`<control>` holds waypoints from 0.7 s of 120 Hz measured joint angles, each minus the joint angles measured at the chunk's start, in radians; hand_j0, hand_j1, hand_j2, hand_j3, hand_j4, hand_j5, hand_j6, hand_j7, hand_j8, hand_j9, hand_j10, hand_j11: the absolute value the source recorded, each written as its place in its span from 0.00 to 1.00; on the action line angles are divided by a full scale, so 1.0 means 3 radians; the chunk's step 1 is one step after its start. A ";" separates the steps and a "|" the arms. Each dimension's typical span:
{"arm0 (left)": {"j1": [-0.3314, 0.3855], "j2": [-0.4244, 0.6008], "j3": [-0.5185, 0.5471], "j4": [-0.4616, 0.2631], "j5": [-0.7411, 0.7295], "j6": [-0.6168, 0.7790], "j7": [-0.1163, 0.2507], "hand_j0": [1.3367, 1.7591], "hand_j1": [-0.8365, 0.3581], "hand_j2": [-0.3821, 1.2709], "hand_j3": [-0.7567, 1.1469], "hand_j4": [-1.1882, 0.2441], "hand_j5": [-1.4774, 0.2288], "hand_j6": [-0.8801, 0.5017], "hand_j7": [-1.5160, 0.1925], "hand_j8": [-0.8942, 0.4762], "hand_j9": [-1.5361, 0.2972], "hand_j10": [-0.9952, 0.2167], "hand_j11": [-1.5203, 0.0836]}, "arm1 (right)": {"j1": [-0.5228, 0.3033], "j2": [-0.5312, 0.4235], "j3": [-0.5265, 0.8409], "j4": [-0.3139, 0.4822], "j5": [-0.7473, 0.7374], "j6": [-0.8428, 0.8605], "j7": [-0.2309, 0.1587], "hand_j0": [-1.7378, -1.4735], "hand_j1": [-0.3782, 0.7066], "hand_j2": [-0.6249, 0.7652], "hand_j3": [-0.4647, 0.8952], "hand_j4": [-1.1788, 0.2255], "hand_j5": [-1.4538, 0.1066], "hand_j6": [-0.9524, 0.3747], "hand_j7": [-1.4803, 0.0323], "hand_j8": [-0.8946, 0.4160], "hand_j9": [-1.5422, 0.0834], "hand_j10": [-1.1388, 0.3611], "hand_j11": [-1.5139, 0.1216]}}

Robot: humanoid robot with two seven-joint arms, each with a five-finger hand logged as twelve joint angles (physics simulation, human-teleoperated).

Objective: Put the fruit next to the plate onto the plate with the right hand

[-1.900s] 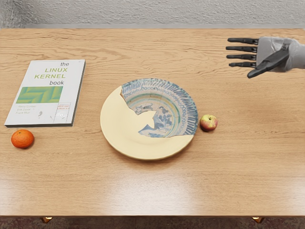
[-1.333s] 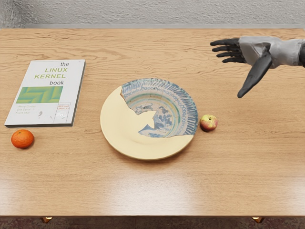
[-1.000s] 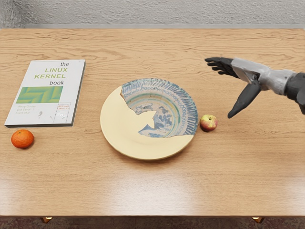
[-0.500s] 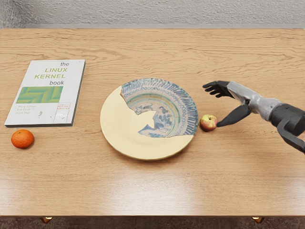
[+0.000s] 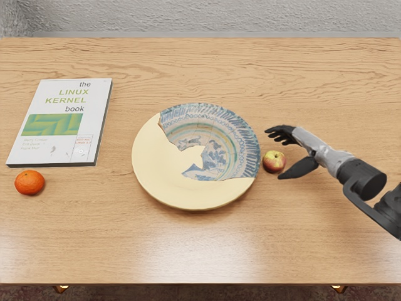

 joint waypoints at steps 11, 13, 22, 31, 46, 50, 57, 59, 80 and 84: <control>0.0000 0.0000 0.0000 0.0000 0.0000 0.0000 0.0000 0.76 0.75 0.26 0.40 0.66 0.68 0.46 0.70 0.47 0.66 0.62 0.75 | 0.0010 0.0067 -0.0046 -0.0065 -0.0010 -0.0031 -0.0003 0.30 0.34 0.41 0.34 0.63 0.69 0.50 0.73 0.46 0.72 0.57 0.70; -0.0001 0.0000 0.0000 0.0000 0.0000 0.0000 0.0000 0.76 0.75 0.26 0.40 0.66 0.68 0.46 0.70 0.47 0.66 0.62 0.75 | 0.0010 0.0077 -0.0050 -0.0077 -0.0011 -0.0035 -0.0004 0.30 0.34 0.41 0.34 0.63 0.69 0.50 0.73 0.46 0.72 0.56 0.70; -0.0002 0.0000 0.0000 0.0000 0.0000 0.0000 0.0000 0.76 0.75 0.26 0.40 0.66 0.68 0.46 0.70 0.47 0.66 0.62 0.75 | 0.0011 0.0147 -0.0070 -0.0138 -0.0037 -0.0048 -0.0002 0.30 0.35 0.41 0.34 0.63 0.69 0.49 0.73 0.46 0.71 0.56 0.69; 0.0000 0.0000 0.0000 0.0000 0.0000 0.0000 0.0000 0.76 0.75 0.26 0.40 0.66 0.68 0.46 0.70 0.47 0.66 0.62 0.75 | 0.0013 0.0191 -0.0084 -0.0184 -0.0064 -0.0055 0.0000 0.30 0.36 0.41 0.34 0.62 0.68 0.48 0.72 0.44 0.71 0.60 0.60; 0.0000 0.0000 0.0001 0.0000 0.0000 0.0000 0.0000 0.76 0.75 0.26 0.40 0.66 0.68 0.46 0.70 0.47 0.66 0.62 0.75 | 0.0016 0.0219 -0.0095 -0.0216 -0.0087 -0.0060 0.0014 0.30 0.39 0.36 0.48 0.57 0.64 0.44 0.66 0.39 0.66 0.69 0.45; 0.0000 0.0000 0.0001 0.0000 0.0000 0.0000 0.0000 0.76 0.75 0.26 0.40 0.66 0.68 0.46 0.70 0.47 0.66 0.62 0.75 | 0.0016 0.0218 -0.0097 -0.0218 -0.0089 -0.0059 0.0020 0.30 0.38 0.36 0.49 0.55 0.62 0.42 0.65 0.37 0.65 0.69 0.45; 0.0000 0.0000 0.0000 0.0000 0.0000 0.0000 0.0000 0.76 0.75 0.26 0.40 0.66 0.68 0.46 0.70 0.47 0.66 0.62 0.75 | 0.0019 0.0216 -0.0097 -0.0217 -0.0087 -0.0056 0.0019 0.30 0.38 0.37 0.46 0.53 0.60 0.40 0.62 0.36 0.63 0.68 0.45; 0.0000 0.0000 0.0000 0.0000 0.0000 0.0000 0.0000 0.76 0.75 0.26 0.40 0.66 0.68 0.46 0.70 0.47 0.66 0.62 0.75 | 0.0022 0.0213 -0.0097 -0.0216 -0.0086 -0.0054 0.0017 0.30 0.38 0.39 0.43 0.53 0.59 0.40 0.62 0.35 0.62 0.67 0.46; -0.0001 0.0000 0.0000 0.0000 0.0000 0.0000 0.0000 0.76 0.75 0.26 0.40 0.66 0.68 0.46 0.70 0.47 0.66 0.62 0.75 | 0.0089 0.0159 -0.0102 -0.0154 -0.0080 -0.0025 -0.0026 0.30 0.47 0.42 0.34 0.51 0.55 0.37 0.58 0.33 0.59 0.54 0.51; 0.0000 0.0000 0.0000 0.0000 0.0000 0.0000 0.0000 0.76 0.75 0.26 0.40 0.66 0.68 0.46 0.70 0.47 0.66 0.62 0.75 | 0.0097 0.0140 -0.0103 -0.0135 -0.0079 -0.0020 -0.0035 0.30 0.48 0.42 0.34 0.50 0.55 0.37 0.58 0.32 0.58 0.52 0.52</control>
